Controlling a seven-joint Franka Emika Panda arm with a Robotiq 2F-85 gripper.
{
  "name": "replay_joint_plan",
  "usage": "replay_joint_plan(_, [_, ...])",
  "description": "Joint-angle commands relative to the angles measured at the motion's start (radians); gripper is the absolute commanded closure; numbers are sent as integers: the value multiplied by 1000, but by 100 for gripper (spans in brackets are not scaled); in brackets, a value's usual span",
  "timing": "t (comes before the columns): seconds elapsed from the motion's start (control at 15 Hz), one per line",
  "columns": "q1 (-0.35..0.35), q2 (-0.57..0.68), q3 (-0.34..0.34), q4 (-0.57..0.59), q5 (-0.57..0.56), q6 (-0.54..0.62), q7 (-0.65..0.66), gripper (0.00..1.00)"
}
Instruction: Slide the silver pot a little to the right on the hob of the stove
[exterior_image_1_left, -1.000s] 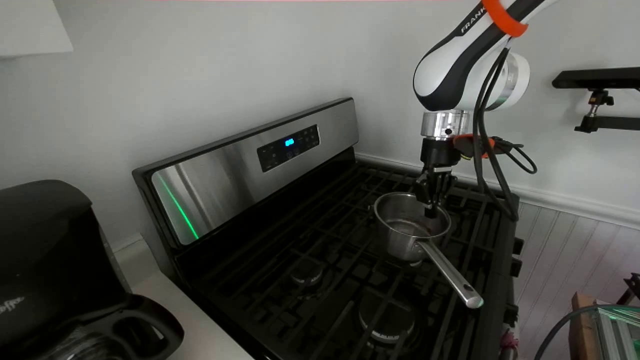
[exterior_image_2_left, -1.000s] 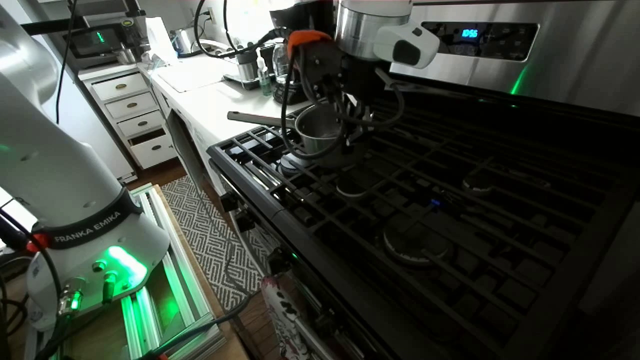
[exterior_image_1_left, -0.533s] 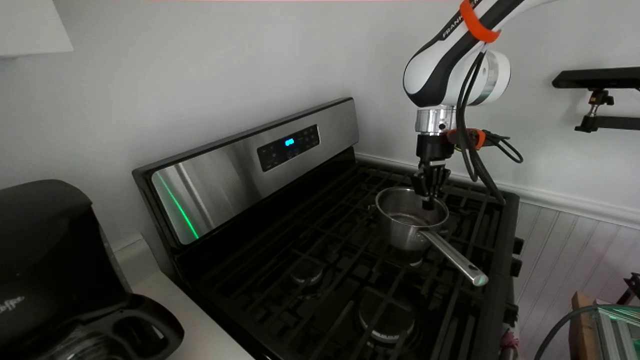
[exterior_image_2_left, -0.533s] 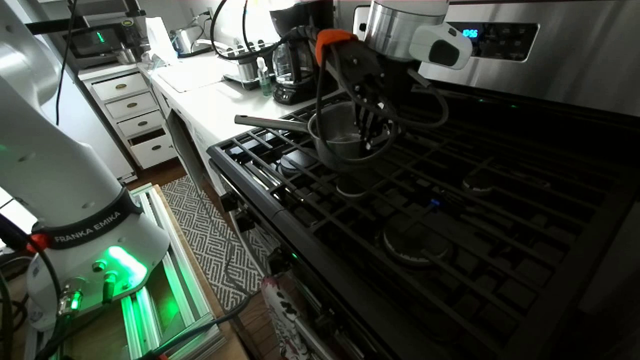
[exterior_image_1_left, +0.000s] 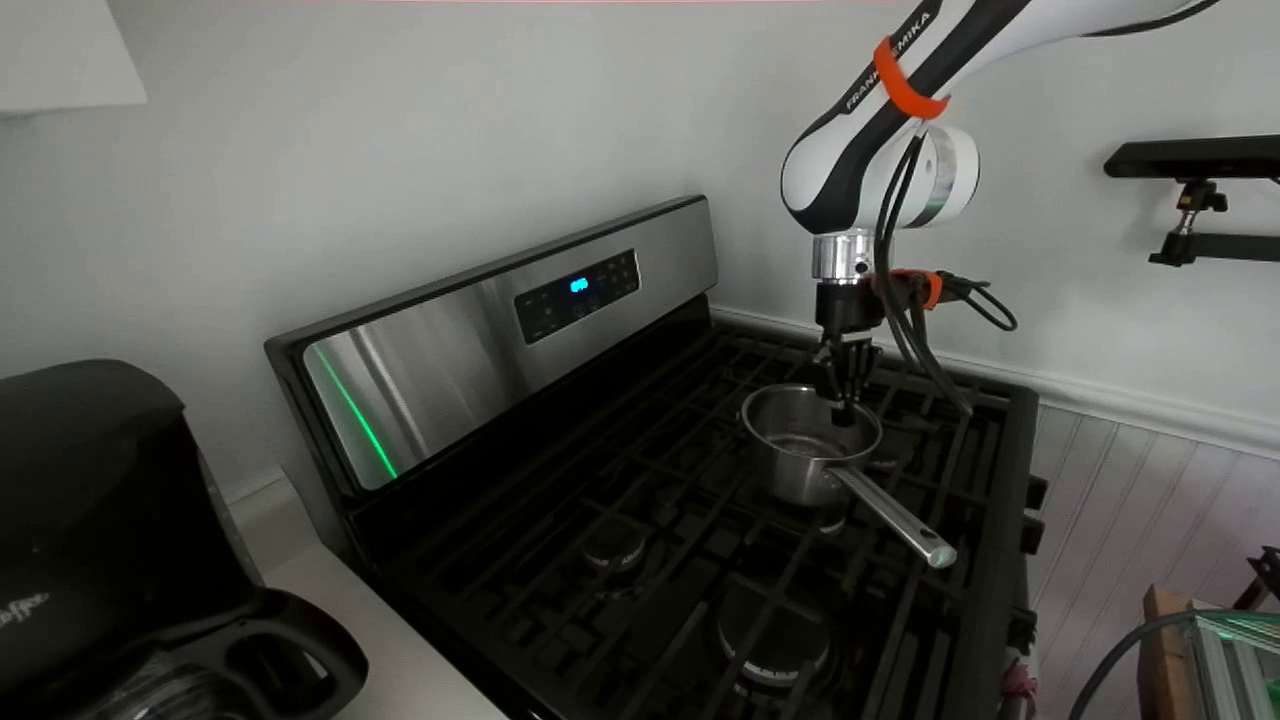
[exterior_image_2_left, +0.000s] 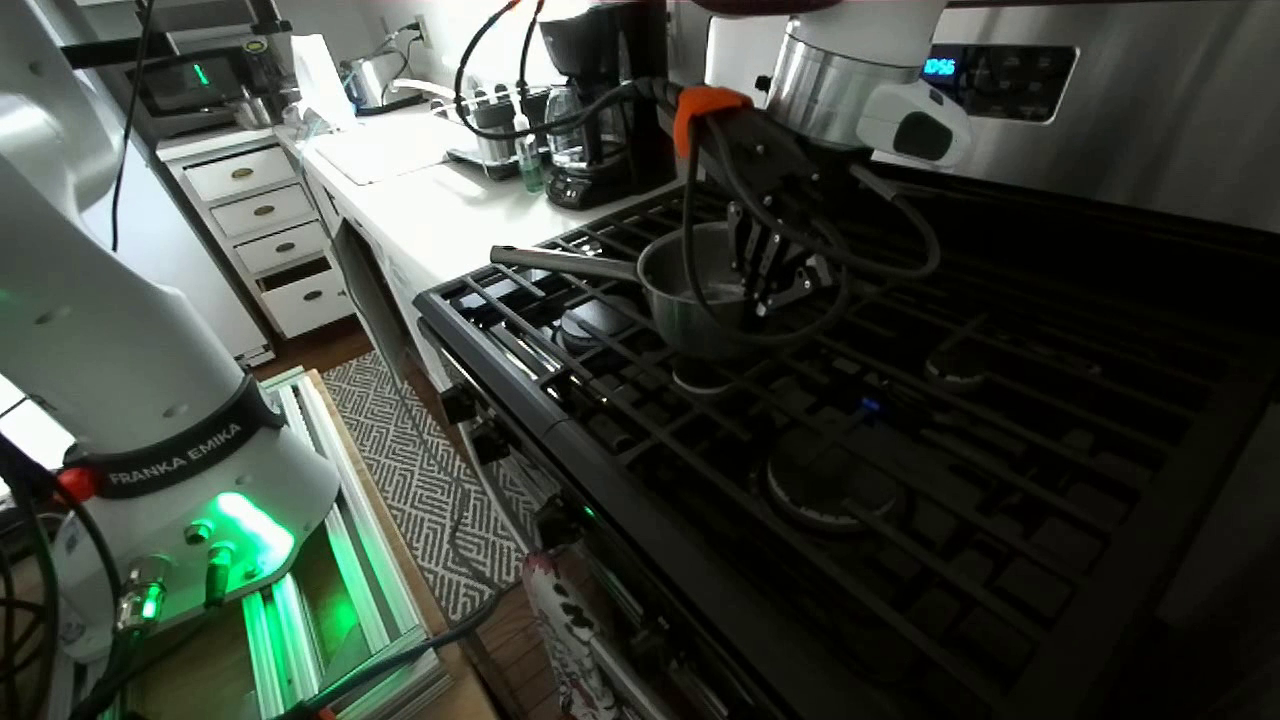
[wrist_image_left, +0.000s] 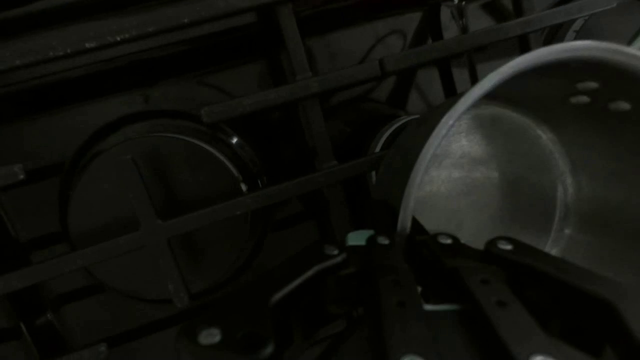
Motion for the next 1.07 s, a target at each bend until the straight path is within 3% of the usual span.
replay_joint_plan(0.0, [-36,28,26,61,20,-51,-15,99])
replay_joint_plan(0.07, [-39,30,29,65,24,-58,-16,99])
replay_joint_plan(0.13, [-41,34,31,69,25,-58,-12,69])
replay_joint_plan(0.27, [-44,36,34,78,27,-70,-11,62])
replay_joint_plan(0.53, [-47,15,32,82,41,-80,-3,34])
replay_joint_plan(0.87, [-30,-98,19,21,33,-50,92,0])
replay_joint_plan(1.0, [-21,-173,13,-16,27,-38,143,0])
